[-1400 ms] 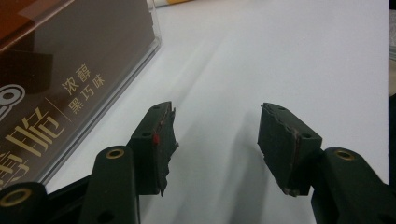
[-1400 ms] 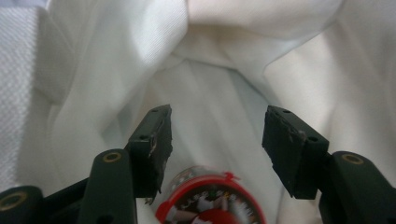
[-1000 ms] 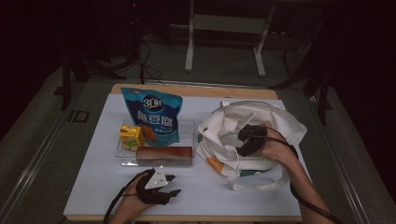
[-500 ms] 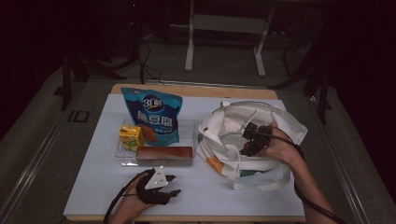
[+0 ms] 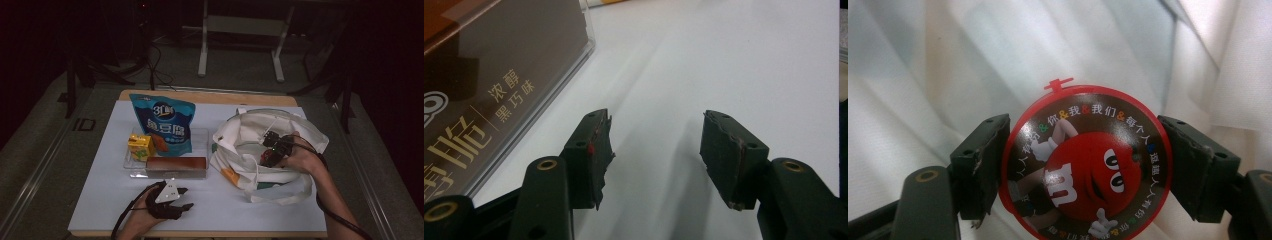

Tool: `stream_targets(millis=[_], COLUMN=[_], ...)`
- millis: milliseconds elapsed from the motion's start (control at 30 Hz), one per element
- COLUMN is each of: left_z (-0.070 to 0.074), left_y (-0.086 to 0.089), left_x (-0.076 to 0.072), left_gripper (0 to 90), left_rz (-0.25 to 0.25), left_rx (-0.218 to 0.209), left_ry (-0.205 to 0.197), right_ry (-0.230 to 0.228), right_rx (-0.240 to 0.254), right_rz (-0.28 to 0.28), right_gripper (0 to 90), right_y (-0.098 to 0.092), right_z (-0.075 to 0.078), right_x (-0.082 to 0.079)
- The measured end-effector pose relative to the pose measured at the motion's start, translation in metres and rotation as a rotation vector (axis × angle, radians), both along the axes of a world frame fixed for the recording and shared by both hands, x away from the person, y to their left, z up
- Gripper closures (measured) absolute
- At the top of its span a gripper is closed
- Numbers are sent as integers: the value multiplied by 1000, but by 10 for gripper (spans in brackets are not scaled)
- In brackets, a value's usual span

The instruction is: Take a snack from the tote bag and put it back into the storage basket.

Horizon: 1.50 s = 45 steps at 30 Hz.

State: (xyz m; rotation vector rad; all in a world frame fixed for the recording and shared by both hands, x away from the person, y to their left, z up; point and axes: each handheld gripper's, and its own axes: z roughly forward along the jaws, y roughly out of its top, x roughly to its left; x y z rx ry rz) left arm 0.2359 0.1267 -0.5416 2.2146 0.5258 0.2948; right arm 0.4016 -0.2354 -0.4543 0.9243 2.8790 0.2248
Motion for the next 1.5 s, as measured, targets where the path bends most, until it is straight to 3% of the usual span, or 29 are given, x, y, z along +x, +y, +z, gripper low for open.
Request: stream_targets(millis=[267, 533, 933, 1500], left_z=[0, 0, 0, 0], left_y=[0, 0, 0, 0], left_x=[0, 0, 0, 0], left_gripper=[456, 456, 456, 456], left_rz=[2, 2, 1, 0], left_rx=[2, 0, 1, 3], left_ry=[4, 5, 3, 2], right_ry=[-24, -14, -19, -44], right_rx=[42, 57, 91, 82], right_rz=[-89, -142, -139, -110], right_gripper=[252, 255, 257, 258], right_y=[-3, 6, 16, 20], right_z=[0, 2, 30, 58], right_x=[13, 29, 35, 37])
